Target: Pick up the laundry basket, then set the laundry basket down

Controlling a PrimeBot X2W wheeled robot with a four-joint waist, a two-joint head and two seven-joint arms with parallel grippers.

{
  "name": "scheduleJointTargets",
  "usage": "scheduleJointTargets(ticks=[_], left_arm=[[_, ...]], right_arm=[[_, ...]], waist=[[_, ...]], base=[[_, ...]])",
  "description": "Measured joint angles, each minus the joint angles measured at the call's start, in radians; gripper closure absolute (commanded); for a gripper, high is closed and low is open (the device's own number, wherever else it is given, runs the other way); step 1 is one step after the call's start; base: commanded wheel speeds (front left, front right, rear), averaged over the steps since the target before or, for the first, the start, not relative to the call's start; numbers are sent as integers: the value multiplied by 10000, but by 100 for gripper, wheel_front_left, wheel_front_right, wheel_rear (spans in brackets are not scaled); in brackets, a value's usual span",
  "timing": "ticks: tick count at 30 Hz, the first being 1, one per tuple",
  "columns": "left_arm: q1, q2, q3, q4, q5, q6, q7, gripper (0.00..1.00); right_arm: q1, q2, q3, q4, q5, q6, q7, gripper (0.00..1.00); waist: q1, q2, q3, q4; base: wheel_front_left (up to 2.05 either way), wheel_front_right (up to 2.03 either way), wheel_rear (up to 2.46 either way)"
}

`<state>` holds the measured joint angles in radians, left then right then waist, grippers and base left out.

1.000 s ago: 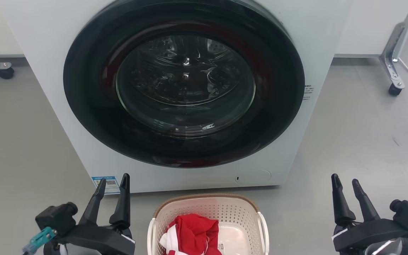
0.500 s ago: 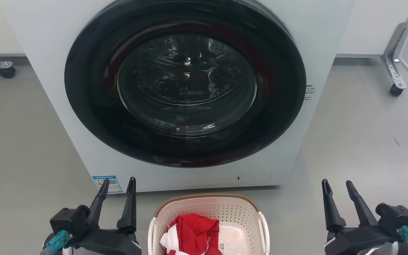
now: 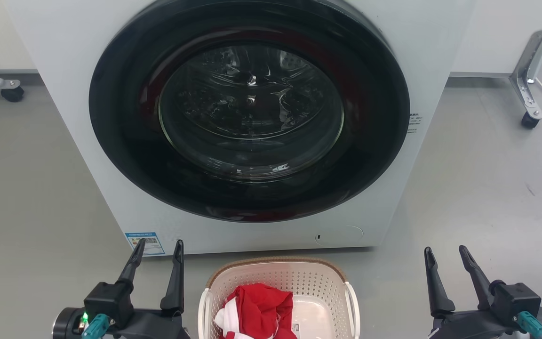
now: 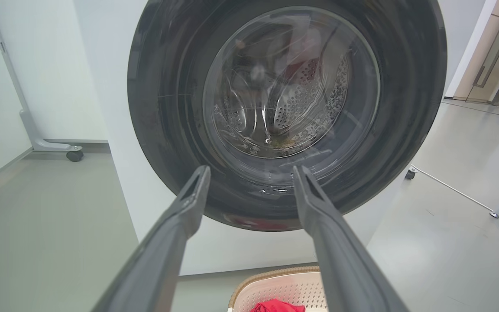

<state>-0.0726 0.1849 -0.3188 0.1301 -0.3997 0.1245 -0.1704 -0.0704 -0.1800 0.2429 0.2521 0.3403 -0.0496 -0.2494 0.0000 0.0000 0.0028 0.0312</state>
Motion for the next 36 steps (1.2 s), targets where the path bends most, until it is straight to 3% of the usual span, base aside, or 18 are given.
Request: scheduleJointTargets(ticks=[36], left_arm=[[393,-606,832,84,880,0,721,0]], right_arm=[[20,96,-207,326,-320,-35,0,0]], waist=[[0,0,-38,15]], base=[[0,0,0]])
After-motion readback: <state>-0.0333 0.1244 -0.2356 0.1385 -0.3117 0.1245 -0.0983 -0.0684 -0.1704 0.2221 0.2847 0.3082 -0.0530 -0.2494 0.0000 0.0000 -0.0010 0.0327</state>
